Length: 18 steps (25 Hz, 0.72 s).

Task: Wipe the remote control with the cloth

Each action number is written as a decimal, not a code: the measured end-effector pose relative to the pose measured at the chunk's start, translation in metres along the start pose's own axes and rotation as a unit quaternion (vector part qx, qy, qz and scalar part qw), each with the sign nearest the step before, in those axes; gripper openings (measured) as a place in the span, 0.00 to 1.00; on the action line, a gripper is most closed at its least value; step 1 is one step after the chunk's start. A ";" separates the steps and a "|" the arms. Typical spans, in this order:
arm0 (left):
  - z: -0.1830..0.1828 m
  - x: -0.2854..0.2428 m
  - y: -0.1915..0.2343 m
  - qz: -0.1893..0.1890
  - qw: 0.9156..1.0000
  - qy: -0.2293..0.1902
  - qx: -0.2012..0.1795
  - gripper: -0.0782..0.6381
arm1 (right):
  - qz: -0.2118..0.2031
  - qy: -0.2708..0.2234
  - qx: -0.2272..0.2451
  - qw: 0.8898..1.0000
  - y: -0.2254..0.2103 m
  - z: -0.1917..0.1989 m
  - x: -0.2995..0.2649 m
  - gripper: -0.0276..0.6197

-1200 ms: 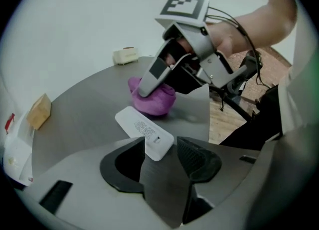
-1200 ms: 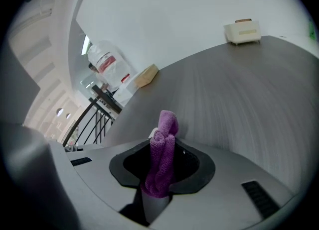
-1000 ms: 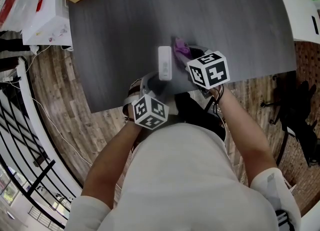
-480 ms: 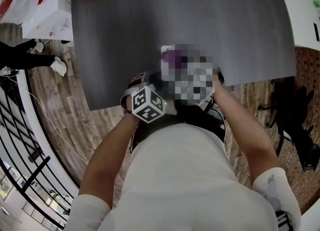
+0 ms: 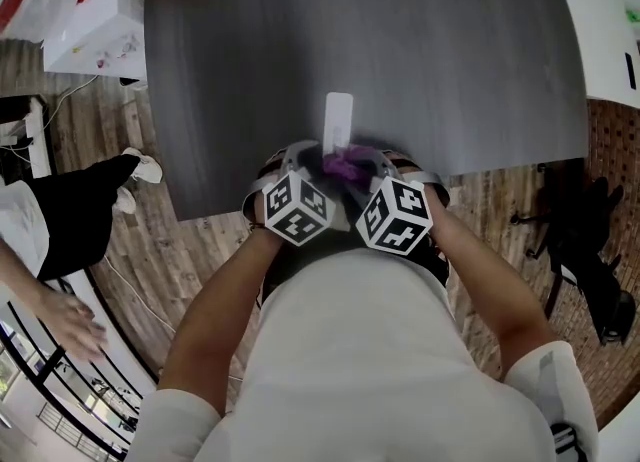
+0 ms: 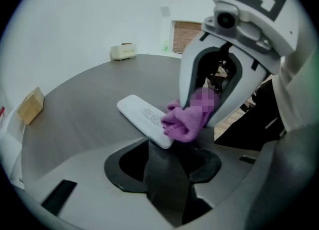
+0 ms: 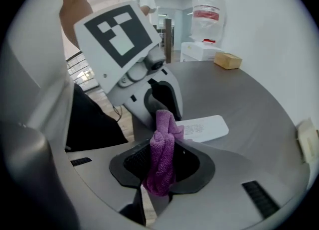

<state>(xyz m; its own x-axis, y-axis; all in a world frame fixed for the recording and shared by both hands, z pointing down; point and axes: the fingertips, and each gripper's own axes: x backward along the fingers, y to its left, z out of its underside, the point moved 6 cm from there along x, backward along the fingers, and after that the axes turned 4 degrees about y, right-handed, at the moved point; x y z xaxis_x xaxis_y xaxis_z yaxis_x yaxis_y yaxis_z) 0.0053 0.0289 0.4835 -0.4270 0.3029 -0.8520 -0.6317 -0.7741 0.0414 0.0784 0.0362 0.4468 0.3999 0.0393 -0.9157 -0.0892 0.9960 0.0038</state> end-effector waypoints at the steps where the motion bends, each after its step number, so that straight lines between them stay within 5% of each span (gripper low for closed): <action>1: 0.001 0.000 0.001 -0.001 1.000 -0.003 0.007 0.36 | -0.022 -0.002 0.001 1.000 0.004 0.000 0.002 0.20; 4: 0.003 0.002 0.002 -0.008 1.000 -0.012 0.027 0.36 | -0.028 -0.017 -0.004 0.999 -0.003 -0.007 0.014 0.20; 9: 0.005 0.005 -0.005 -0.025 0.997 -0.024 0.064 0.36 | 0.135 -0.028 0.028 0.990 -0.067 -0.019 0.027 0.20; 11: 0.005 0.004 -0.007 -0.028 0.997 -0.025 0.072 0.36 | 0.169 -0.031 0.035 0.985 -0.091 -0.026 0.024 0.20; 18: 0.001 0.002 -0.008 -0.035 0.996 -0.017 0.084 0.36 | 0.147 0.015 0.147 0.978 -0.097 -0.046 -0.011 0.20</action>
<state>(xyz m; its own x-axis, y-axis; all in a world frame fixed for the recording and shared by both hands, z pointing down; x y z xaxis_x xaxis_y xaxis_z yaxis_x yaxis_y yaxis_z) 0.0085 0.0365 0.4821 -0.3977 0.3740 -0.8378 -0.7590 -0.6472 0.0714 0.0411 -0.0640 0.4378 0.3700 0.3288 -0.8689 0.0716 0.9224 0.3795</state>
